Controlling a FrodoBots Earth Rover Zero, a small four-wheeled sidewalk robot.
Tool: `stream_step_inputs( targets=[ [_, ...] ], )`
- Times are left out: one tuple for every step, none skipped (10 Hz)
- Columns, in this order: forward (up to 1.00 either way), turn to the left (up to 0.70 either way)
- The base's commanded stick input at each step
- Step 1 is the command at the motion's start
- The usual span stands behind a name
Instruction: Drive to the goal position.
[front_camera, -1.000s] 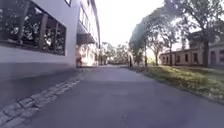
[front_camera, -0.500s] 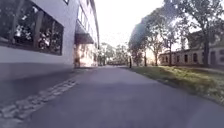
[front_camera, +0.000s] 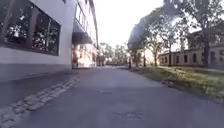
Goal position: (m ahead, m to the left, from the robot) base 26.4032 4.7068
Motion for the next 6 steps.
stream_step_inputs(
  targets=[
    [0.7,0.0],
    [0.7,0.0],
    [0.7,0.0],
    [0.7,0.0],
    [0.7,-0.35],
    [0.7,-0.35]
  ],
)
